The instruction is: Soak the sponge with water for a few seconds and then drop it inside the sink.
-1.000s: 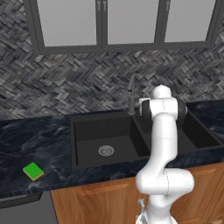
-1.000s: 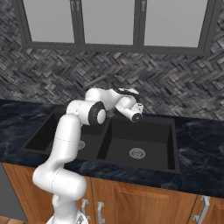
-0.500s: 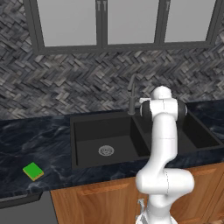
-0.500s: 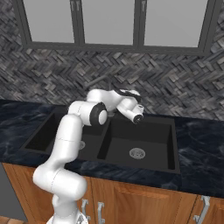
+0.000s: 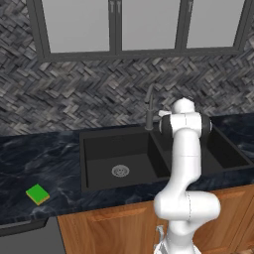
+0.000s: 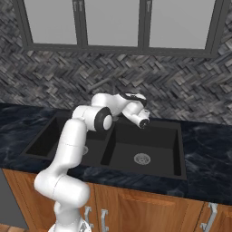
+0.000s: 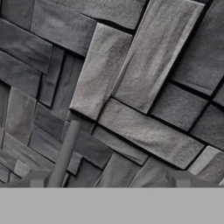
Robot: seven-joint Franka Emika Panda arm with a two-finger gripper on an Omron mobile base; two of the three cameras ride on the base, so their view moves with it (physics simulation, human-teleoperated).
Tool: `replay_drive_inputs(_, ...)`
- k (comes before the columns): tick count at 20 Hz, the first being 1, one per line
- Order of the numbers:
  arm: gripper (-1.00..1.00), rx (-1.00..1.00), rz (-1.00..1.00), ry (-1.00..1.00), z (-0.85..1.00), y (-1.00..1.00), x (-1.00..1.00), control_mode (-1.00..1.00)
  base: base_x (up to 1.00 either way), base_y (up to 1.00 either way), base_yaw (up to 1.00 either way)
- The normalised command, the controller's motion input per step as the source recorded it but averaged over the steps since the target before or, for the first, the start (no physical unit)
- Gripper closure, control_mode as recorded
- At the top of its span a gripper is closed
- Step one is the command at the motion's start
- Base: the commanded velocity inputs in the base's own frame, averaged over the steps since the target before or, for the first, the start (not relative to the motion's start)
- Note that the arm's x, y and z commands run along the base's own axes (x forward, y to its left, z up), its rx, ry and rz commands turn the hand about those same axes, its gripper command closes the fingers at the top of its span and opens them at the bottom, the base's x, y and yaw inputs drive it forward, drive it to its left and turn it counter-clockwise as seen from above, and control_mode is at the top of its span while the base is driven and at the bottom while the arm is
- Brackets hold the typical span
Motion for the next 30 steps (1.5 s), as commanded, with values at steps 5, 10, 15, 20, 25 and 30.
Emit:
replay_drive_inputs(5, -1.0, 0.06, 0.0, 0.01, -0.39, -0.64, 0.03, -1.0, 0.0, 0.0, 0.0)
replay_drive_inputs(10, -1.0, 0.07, 0.0, 0.02, -0.44, -0.66, 0.04, -1.0, 0.0, 0.0, 0.0)
replay_drive_inputs(15, -1.0, 0.02, 0.0, 0.0, -0.08, -0.44, 0.01, -1.0, 0.0, 0.0, 0.0)
replay_drive_inputs(20, -1.0, 0.07, 0.0, 0.01, 0.18, -0.31, 0.02, -1.0, 0.0, 0.0, 0.0)
replay_drive_inputs(25, -1.0, 0.11, 0.0, 0.09, 0.68, -0.32, 0.1, -1.0, 0.0, 0.0, 0.0)
replay_drive_inputs(30, -1.0, 0.07, 0.0, 0.11, 0.67, -0.3, 0.03, -1.0, 0.0, 0.0, 0.0)
